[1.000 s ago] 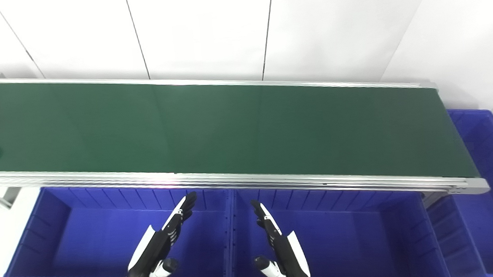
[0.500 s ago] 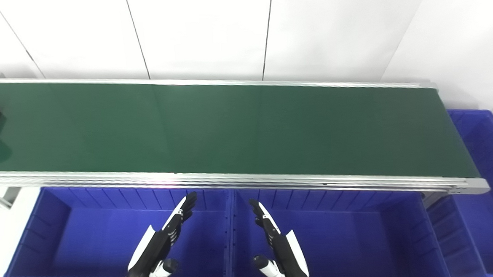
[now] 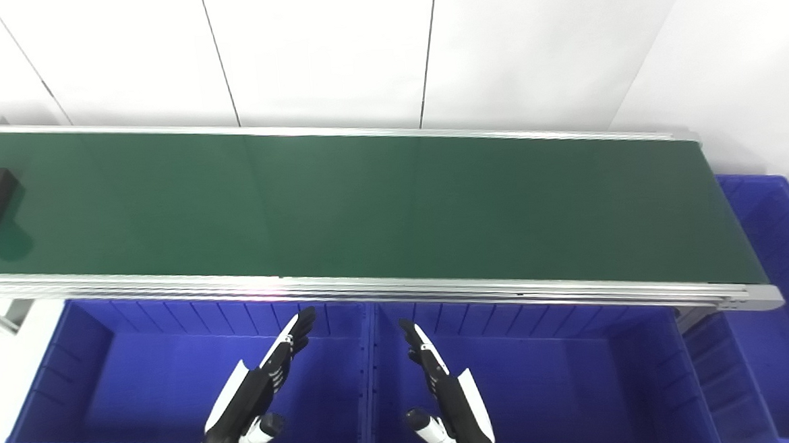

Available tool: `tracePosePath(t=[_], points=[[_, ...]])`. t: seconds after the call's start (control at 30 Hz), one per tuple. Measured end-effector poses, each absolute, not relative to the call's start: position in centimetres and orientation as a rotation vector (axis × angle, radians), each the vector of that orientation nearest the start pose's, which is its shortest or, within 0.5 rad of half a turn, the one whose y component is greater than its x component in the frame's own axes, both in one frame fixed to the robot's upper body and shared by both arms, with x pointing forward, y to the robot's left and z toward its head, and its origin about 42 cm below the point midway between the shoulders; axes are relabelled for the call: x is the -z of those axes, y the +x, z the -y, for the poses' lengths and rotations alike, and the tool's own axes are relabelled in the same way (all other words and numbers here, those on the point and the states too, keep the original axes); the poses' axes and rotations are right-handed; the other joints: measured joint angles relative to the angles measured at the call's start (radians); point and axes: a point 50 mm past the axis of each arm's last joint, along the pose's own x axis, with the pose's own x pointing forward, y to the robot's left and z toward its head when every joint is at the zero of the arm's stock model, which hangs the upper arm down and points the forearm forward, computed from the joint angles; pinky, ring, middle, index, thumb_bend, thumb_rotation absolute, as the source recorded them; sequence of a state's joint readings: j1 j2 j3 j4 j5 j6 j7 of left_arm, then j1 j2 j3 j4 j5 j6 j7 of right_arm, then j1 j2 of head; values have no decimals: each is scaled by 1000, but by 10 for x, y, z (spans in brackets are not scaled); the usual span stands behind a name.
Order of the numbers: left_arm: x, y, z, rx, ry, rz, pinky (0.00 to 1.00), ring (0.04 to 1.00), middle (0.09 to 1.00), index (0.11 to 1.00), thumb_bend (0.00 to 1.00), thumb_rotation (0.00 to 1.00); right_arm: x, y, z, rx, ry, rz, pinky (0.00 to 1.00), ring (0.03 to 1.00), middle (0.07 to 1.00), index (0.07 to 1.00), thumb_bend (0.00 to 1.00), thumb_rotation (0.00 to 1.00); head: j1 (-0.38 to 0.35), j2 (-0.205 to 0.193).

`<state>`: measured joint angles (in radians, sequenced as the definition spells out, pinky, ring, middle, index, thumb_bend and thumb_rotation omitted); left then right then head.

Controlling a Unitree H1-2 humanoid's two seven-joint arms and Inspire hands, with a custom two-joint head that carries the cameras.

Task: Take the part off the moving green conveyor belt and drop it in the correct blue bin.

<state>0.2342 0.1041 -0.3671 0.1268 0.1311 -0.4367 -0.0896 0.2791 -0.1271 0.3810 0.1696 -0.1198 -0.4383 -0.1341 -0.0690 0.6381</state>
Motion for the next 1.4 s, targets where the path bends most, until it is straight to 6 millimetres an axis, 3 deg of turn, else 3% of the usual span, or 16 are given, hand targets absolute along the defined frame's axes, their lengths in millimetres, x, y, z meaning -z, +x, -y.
tracePosePath(t=[0.53,0.67,0.7,0.73,0.8,0.87,0.93,1.4], points=[[-31,173,-153,465,143,76,1000,1000,1000,1000,1000,993,-13,155,169,-251,-132,-2,938,961,965,949,1000,969,-2,-5],[-30,172,-153,464,145,72,1000,1000,1000,1000,1000,1000,-13,155,169,-253,-131,-3,948,963,967,949,1000,971,0,-28],[-29,172,-153,464,145,69,1000,1000,1000,1000,1000,1000,-12,155,169,-253,-131,-5,948,962,967,949,1000,972,5,-60],[-27,172,-153,465,147,62,1000,1000,1000,1000,995,1000,-11,154,170,-252,-130,-11,947,960,966,947,1000,969,5,-60],[-23,171,-152,469,155,48,1000,1000,998,1000,992,1000,-6,154,170,-253,-132,-27,944,958,961,944,1000,965,20,-107],[-19,170,-150,470,162,37,1000,1000,997,1000,995,1000,-3,153,172,-254,-138,-41,934,952,955,940,1000,964,21,-112],[-16,169,-148,470,167,29,1000,1000,994,1000,999,1000,0,152,173,-256,-143,-51,942,957,957,940,1000,958,40,-147],[-3,176,-137,471,197,12,960,990,972,1000,1000,977,14,158,181,-243,-163,-98,942,973,974,956,1000,961,112,-236]])
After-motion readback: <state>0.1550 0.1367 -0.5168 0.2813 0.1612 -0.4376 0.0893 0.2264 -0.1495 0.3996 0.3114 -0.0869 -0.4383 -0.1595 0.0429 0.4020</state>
